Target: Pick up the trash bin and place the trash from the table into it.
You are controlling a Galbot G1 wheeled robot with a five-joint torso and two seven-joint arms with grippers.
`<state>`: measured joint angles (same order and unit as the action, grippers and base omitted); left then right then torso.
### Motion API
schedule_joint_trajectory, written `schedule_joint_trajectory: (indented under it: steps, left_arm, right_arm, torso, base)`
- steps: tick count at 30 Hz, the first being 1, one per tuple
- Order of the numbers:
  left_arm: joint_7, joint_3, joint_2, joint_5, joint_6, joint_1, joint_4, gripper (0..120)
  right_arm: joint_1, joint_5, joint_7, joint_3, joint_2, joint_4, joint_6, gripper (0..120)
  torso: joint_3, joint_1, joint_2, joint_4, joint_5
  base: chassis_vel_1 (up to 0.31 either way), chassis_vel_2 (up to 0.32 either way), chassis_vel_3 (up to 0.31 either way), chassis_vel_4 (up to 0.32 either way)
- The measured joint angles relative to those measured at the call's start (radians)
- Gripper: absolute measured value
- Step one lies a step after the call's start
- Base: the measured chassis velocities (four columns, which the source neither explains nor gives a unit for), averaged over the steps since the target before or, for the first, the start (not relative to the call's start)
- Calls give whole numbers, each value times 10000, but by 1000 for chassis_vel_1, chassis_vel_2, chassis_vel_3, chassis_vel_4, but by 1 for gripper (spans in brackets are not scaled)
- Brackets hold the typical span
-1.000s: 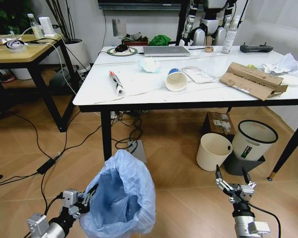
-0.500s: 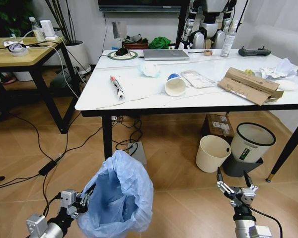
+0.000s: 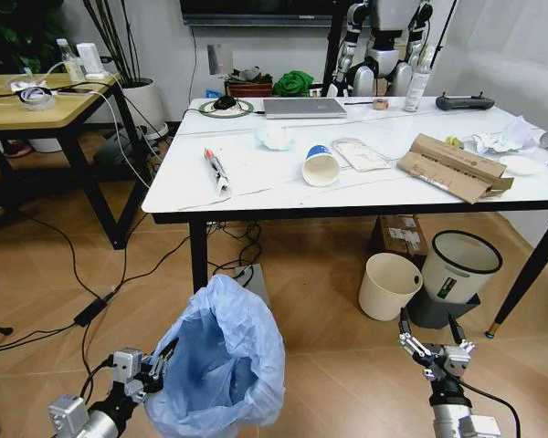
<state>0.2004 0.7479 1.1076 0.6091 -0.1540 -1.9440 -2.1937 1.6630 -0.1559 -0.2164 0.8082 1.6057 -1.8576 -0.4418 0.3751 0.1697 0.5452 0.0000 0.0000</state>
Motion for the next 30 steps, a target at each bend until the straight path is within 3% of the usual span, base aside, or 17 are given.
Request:
schedule_joint_trajectory:
  steps: [30]
  left_arm:
    - [6,-20,-84,56,-14,123,129,1]
  right_arm:
    - [31,58,-49,16,18,-39,-5,100]
  torso:
    - [781,491,1272,0,-1]
  base:
    - [0,0,0,0]
